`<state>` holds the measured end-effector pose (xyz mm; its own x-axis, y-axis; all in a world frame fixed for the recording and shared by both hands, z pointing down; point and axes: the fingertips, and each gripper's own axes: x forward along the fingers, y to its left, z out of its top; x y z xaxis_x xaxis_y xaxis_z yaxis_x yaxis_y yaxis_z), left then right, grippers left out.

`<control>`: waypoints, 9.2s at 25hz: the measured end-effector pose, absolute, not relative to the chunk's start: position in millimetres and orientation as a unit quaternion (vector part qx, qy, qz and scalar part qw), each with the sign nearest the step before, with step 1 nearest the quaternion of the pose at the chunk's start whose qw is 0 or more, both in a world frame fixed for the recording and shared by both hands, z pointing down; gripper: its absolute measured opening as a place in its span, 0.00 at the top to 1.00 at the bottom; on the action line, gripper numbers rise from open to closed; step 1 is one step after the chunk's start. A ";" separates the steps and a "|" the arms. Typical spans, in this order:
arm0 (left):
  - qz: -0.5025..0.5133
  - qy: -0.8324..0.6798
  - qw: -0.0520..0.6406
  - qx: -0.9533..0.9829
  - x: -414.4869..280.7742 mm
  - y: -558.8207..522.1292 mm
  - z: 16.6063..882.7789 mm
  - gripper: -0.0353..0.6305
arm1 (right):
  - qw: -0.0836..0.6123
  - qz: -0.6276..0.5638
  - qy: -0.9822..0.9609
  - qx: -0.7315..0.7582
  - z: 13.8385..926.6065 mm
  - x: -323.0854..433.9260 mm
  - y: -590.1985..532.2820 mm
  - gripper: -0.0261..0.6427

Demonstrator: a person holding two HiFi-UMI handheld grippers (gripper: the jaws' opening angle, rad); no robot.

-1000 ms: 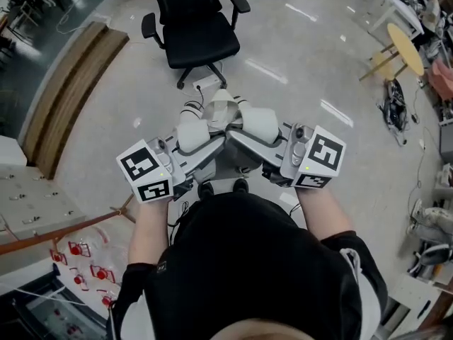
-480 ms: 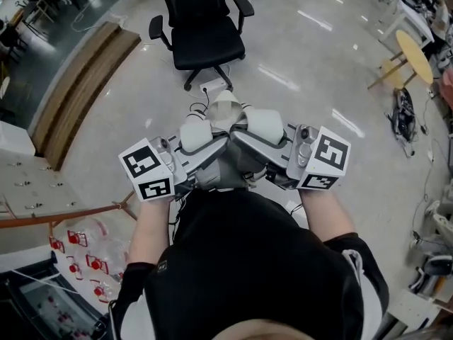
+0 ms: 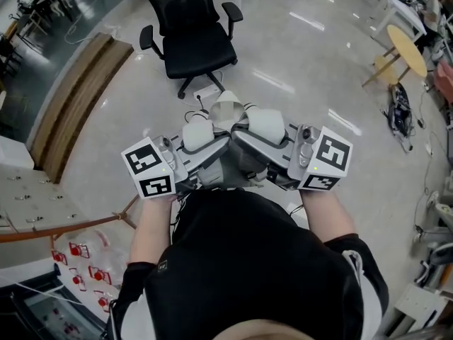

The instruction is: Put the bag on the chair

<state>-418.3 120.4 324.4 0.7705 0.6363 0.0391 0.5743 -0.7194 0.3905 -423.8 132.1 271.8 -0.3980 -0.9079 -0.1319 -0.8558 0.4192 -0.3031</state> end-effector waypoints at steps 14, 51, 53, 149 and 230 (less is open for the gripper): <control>0.092 0.343 0.200 0.913 -336.6 17.7 344.1 0.91 | 0.147 -0.128 0.813 -0.549 290.5 -336.0 24.6 0.92; 0.111 0.284 0.234 0.923 -57.6 -19.4 381.0 0.91 | 0.147 -0.163 0.850 -0.480 311.5 -68.9 -2.1 0.92; 0.113 0.282 0.232 0.924 -32.3 -5.1 382.2 0.91 | 0.135 -0.156 0.855 -0.476 310.7 -44.9 11.4 0.92; -0.042 -0.233 0.242 0.941 62.6 -249.9 358.6 0.91 | 0.043 -0.277 0.960 -0.018 307.5 84.5 -247.5 0.92; 0.078 -0.307 0.127 0.940 99.7 -200.3 456.9 0.70 | -0.034 -0.245 0.929 -0.277 418.5 195.8 -187.5 0.53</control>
